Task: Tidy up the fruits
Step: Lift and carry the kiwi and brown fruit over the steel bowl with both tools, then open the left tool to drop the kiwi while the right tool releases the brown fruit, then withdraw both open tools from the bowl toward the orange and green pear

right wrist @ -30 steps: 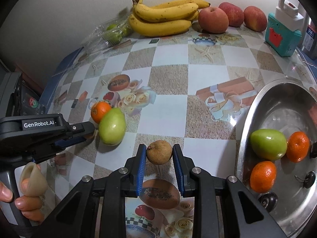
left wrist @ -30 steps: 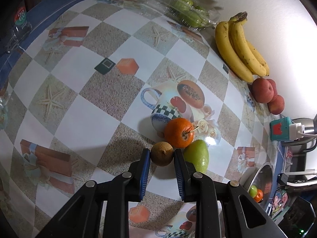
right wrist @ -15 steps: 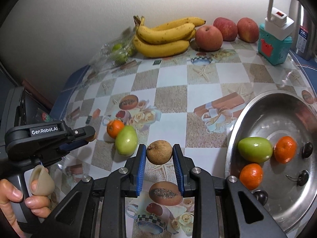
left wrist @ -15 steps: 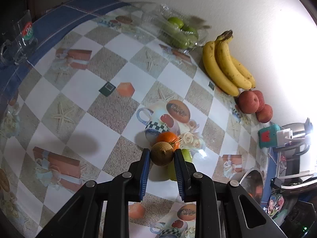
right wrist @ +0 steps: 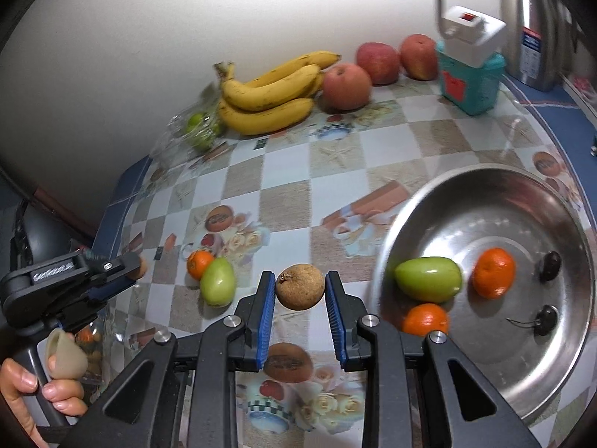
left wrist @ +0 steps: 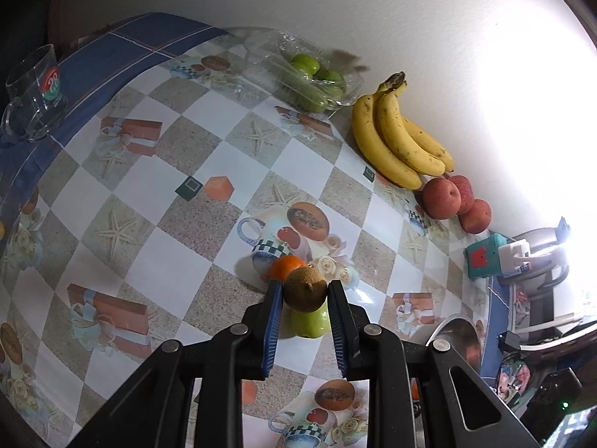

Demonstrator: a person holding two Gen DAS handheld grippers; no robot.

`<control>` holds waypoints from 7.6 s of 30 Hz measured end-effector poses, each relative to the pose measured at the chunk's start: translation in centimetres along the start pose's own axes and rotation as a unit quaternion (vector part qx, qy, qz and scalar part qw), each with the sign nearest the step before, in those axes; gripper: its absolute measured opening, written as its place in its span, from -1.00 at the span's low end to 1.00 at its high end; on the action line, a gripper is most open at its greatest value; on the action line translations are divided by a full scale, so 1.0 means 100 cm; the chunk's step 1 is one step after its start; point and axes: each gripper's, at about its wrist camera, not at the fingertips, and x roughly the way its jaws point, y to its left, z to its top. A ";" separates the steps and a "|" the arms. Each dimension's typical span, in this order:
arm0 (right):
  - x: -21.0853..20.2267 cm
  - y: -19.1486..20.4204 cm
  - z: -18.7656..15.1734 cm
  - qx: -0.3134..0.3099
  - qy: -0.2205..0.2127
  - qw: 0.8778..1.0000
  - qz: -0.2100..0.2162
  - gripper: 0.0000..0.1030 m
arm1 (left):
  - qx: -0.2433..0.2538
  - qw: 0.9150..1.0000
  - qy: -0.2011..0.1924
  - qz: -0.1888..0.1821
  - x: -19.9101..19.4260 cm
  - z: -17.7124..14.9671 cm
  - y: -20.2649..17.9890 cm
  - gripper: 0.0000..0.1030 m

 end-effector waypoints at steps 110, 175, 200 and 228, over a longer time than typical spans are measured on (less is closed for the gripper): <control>-0.035 -0.126 0.004 0.161 -0.016 0.979 -0.122 -0.44 | 0.242 0.967 0.074 -0.001 0.067 -0.102 -0.149 -0.15; -0.017 -0.081 -0.001 0.060 0.002 0.983 -0.174 0.99 | 0.158 0.979 0.089 0.094 0.065 -0.082 -0.099 1.00; 0.003 0.011 -0.014 -0.064 0.005 0.992 -0.107 0.99 | 0.053 0.984 0.002 0.171 0.009 -0.003 0.018 1.00; 0.049 0.082 -0.019 -0.112 0.037 0.993 -0.033 0.99 | 0.046 0.990 0.005 0.130 0.017 0.018 0.041 0.97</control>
